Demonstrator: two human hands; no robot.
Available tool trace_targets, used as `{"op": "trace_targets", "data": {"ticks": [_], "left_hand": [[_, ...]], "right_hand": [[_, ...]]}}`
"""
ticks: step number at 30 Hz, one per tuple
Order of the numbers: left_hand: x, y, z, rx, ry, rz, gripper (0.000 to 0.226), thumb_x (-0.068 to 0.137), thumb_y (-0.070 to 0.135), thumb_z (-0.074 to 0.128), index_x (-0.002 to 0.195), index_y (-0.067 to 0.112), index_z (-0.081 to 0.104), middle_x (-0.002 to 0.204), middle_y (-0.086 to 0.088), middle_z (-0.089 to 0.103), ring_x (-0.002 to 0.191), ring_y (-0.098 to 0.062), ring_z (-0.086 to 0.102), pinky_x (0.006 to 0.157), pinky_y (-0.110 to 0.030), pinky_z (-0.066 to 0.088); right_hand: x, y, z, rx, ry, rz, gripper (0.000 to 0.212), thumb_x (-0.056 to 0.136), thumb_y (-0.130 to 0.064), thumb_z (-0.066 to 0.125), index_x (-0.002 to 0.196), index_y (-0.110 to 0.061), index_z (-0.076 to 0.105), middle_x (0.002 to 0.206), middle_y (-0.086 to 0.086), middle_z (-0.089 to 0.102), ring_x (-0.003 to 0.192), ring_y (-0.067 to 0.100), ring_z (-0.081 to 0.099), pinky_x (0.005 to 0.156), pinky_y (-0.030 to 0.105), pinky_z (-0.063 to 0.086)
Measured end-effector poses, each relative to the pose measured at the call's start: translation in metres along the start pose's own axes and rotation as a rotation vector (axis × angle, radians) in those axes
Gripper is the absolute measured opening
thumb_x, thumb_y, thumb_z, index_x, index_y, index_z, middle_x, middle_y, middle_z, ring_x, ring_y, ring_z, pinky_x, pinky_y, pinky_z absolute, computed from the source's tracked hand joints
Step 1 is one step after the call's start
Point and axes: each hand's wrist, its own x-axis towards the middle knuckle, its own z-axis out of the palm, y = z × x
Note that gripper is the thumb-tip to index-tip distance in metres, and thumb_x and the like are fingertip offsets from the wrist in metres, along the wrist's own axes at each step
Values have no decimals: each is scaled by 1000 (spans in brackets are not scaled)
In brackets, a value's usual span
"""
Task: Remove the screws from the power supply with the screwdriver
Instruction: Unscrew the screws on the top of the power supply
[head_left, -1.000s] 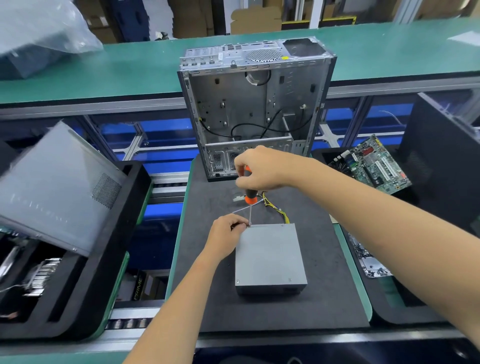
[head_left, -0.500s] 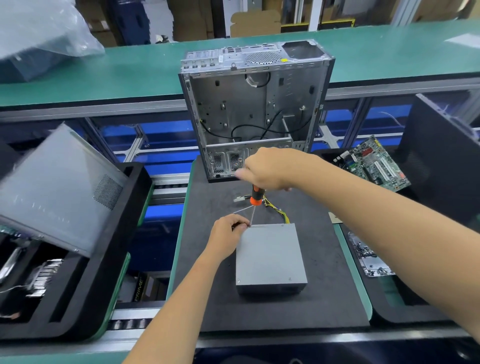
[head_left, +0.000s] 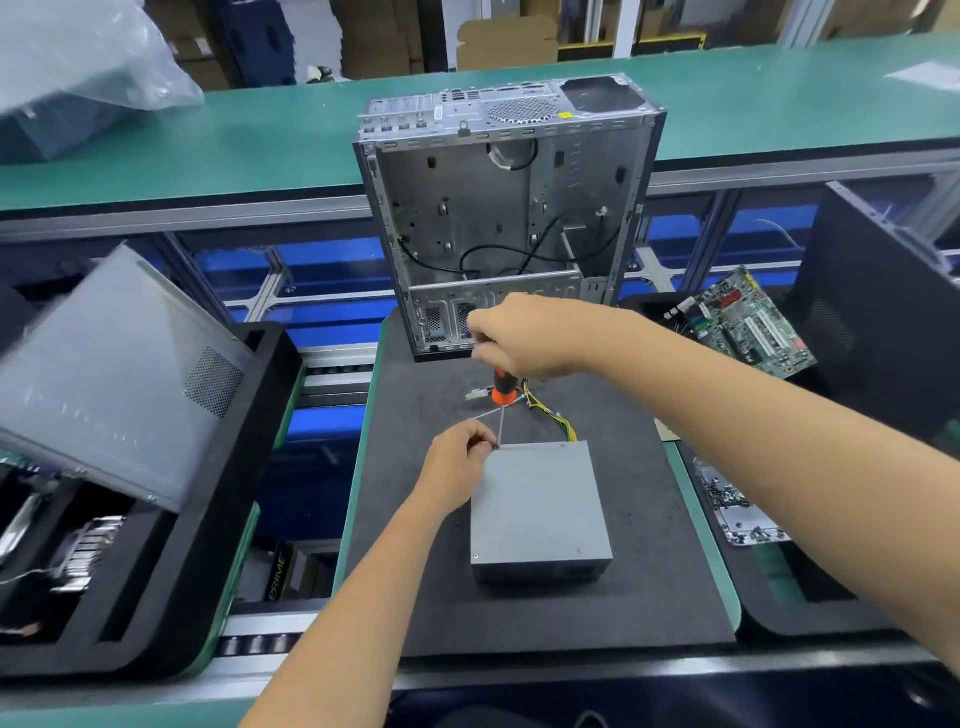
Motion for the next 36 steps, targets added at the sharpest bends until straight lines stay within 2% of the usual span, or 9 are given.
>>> {"op": "trace_targets", "data": {"ticks": [1,4,7,10,12,16,22,28,36], "left_hand": [[1,1,0,7,-8,-11,29,92,5,51,75,28,57,82,7,62,76,-8,54,66,-18,39],[3,4,-1,52,-23,-26,27,92,5,50,76,26,57,83,7,61,74,-8,52,63,-16,39],[6,6,-2,96,-42,-32,24,91,4,49,77,21,58,83,3,61,70,-10,51,61,-18,39],[7,9,-3,135,-47,-33,22,91,3,49,78,19,60,79,5,60,67,-6,49,58,-12,37],[8,10,-4,150,-41,-26,21,90,3,50,77,17,61,77,6,60,67,-7,50,55,-9,36],[10,11,-6,163,-55,-32,20,89,3,53,76,15,63,75,5,61,66,-5,51,54,-9,35],[10,13,-12,151,-122,-9,16,87,5,57,79,16,65,81,2,65,72,-8,55,62,-13,41],[9,14,-14,150,-124,33,20,84,3,58,73,19,62,79,1,66,71,-10,54,64,-14,41],[11,18,-15,179,-137,68,21,81,-3,57,71,16,63,71,8,61,68,-9,53,58,-4,38]], "right_hand": [[-2,1,-3,80,-39,-48,3,93,-19,48,95,-17,46,84,-1,60,80,23,56,61,34,40],[-9,3,-12,264,-134,-74,28,74,1,52,94,-19,50,88,-6,61,79,13,56,63,28,44],[-8,1,-5,76,-50,-24,11,82,-15,55,90,-16,48,75,-4,50,72,17,51,61,32,39],[-6,0,0,-88,-5,59,15,97,-29,42,92,-15,41,75,0,43,75,28,50,62,36,36],[-6,0,-2,10,-15,-2,9,92,-23,50,93,-18,44,77,-3,49,78,26,52,62,34,37],[-10,0,-11,224,-134,-88,29,74,1,58,93,-20,50,87,-5,64,78,11,55,66,32,47],[-7,-3,-3,-19,-24,-17,15,92,-29,51,89,-16,45,75,-2,50,72,22,51,54,31,35],[-13,-2,-10,145,-98,-93,23,77,-4,59,90,-20,49,79,-12,56,84,19,57,68,34,49],[-9,-1,-1,-12,-19,-73,5,88,-21,51,88,-19,46,73,-9,43,77,23,51,56,31,35]]}}
